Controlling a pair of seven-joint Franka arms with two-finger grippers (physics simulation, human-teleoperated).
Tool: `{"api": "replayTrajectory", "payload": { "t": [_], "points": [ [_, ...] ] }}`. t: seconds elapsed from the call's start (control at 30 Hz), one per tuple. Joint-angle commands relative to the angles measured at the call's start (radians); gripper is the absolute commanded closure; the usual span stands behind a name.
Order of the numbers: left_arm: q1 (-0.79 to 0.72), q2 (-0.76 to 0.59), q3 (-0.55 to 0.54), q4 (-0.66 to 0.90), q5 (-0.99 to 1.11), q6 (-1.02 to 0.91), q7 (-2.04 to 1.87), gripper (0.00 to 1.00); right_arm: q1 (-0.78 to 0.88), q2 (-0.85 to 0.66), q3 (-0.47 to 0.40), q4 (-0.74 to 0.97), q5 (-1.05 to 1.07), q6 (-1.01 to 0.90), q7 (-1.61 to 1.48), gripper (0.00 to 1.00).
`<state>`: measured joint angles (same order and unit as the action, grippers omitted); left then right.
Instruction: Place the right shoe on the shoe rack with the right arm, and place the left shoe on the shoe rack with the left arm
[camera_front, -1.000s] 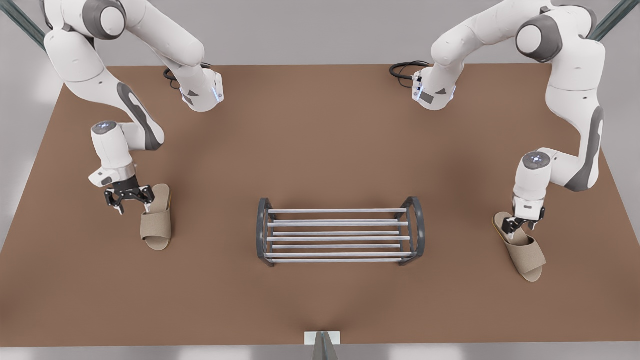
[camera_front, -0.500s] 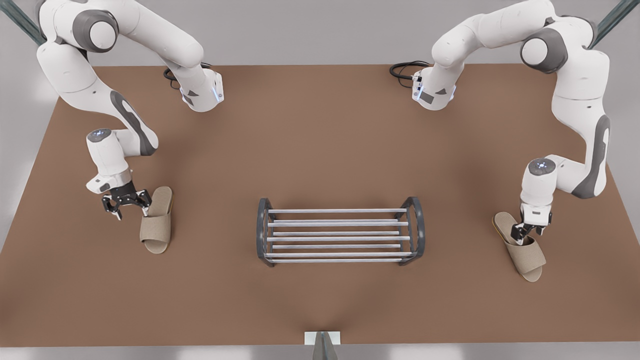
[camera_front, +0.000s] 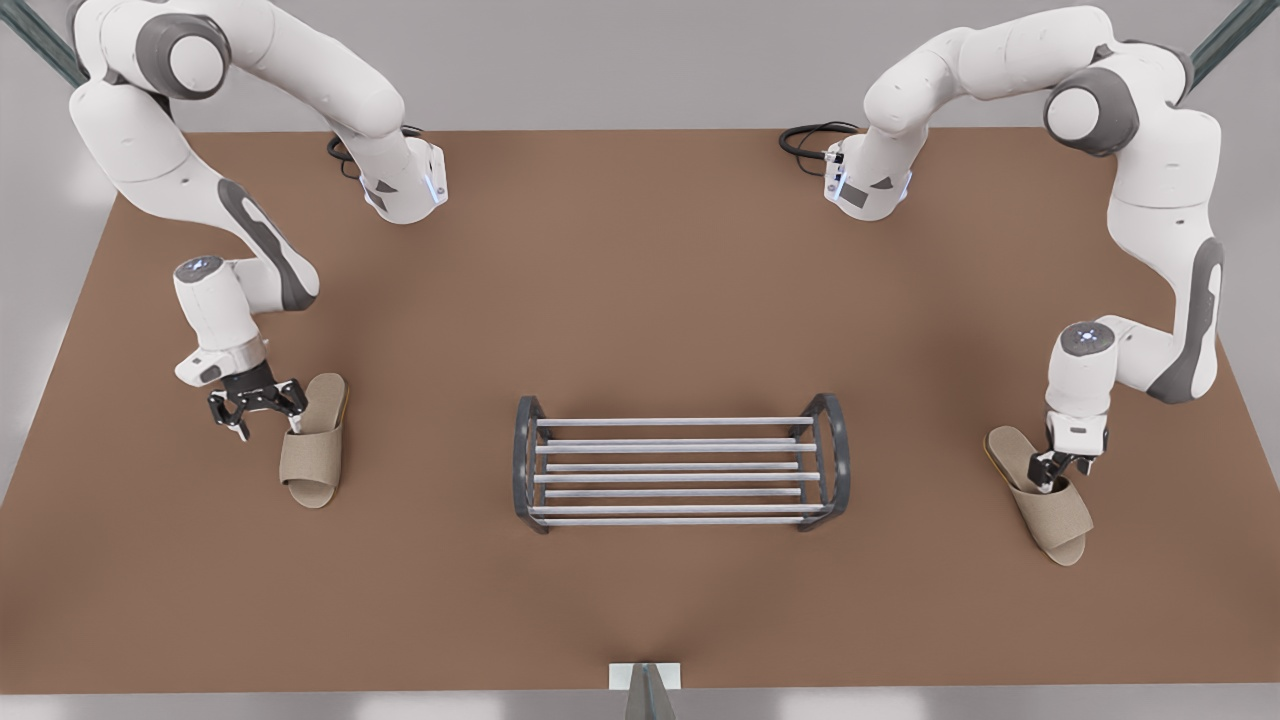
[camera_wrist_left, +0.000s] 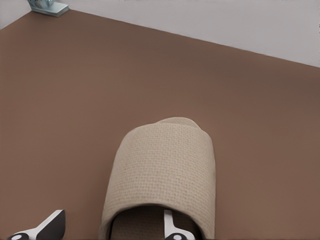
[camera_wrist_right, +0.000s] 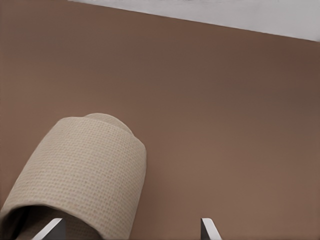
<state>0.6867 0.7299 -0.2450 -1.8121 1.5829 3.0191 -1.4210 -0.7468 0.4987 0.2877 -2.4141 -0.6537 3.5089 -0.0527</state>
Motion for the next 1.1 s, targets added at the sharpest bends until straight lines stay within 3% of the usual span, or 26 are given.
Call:
{"api": "replayTrajectory", "payload": {
  "t": [0.0,0.07,0.13,0.2,0.3,0.53,0.7,1.0,1.07],
  "points": [
    [-0.001,0.003,0.0,0.007,0.011,0.017,-0.039,0.05,-0.008,-0.002,0.01,0.0,0.0,-0.001,0.013,0.0],
    [-0.001,0.002,0.0,0.005,0.011,0.017,-0.039,0.06,0.006,0.001,0.01,0.0,0.0,-0.001,0.039,0.0],
    [0.001,0.002,0.0,0.007,0.012,0.017,-0.039,0.28,0.012,0.001,0.011,0.0,0.0,-0.001,0.059,0.0],
    [0.004,0.0,0.0,0.005,0.017,0.017,-0.038,0.42,0.012,0.001,0.013,0.0,0.0,-0.001,0.059,0.0],
    [0.016,-0.001,0.0,0.007,0.017,0.017,-0.038,0.5,0.014,0.003,0.017,0.0,0.0,-0.001,0.062,0.0],
    [0.042,-0.009,-0.005,0.017,0.005,0.02,-0.039,0.57,0.01,0.018,0.019,0.009,0.0,-0.001,0.057,0.0],
    [0.054,-0.015,-0.01,0.022,-0.014,0.035,-0.039,0.77,0.0,0.02,0.019,0.013,-0.004,-0.001,0.051,0.0],
    [0.07,-0.086,-0.109,0.011,-0.135,0.058,-0.042,0.79,0.0,0.032,0.018,0.015,-0.004,-0.001,0.051,0.0],
    [0.073,-0.099,-0.175,0.01,-0.185,-0.011,-0.042,0.79,0.004,0.041,0.018,0.029,-0.004,-0.001,0.053,0.0]
  ]
}}
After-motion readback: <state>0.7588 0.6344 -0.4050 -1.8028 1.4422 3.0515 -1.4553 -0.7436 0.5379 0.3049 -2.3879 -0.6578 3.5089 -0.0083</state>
